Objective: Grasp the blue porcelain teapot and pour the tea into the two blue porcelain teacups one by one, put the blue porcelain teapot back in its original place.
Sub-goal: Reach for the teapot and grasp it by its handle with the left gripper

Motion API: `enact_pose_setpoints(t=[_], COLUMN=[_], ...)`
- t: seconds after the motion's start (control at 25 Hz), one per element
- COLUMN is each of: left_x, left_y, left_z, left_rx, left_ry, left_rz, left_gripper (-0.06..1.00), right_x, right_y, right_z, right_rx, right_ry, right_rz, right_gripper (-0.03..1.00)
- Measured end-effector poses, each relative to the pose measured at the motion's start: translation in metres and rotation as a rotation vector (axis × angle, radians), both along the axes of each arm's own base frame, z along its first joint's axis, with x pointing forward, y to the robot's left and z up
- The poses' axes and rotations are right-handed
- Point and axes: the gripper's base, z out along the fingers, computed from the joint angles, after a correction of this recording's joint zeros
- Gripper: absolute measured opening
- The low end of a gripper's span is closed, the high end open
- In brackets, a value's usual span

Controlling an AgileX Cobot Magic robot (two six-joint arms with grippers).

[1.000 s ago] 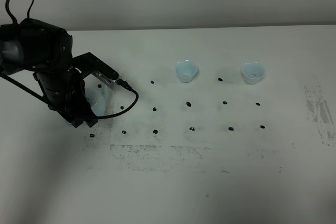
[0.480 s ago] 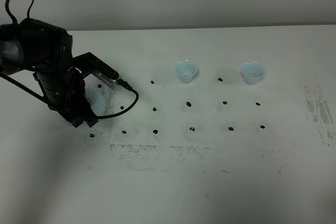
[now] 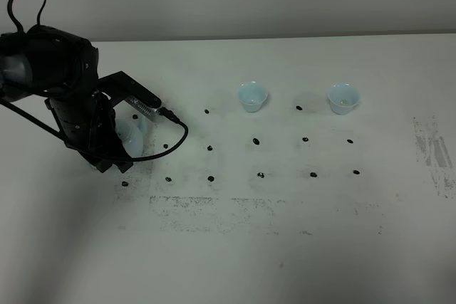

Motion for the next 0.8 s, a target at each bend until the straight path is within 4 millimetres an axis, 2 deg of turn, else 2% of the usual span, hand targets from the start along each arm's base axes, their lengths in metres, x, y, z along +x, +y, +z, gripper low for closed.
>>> enact_pose_setpoints(t=[0.8], left_x=[-0.0011], left_y=[0.0001], left_z=[0.0], left_rx=[0.004], left_ry=[0.011], left_rz=[0.001], left_gripper=[0.29], right_x=[0.0], right_y=[0.0], right_z=[0.0], right_rx=[0.0], right_ry=[0.0], right_rz=[0.0], right_gripper=[0.24])
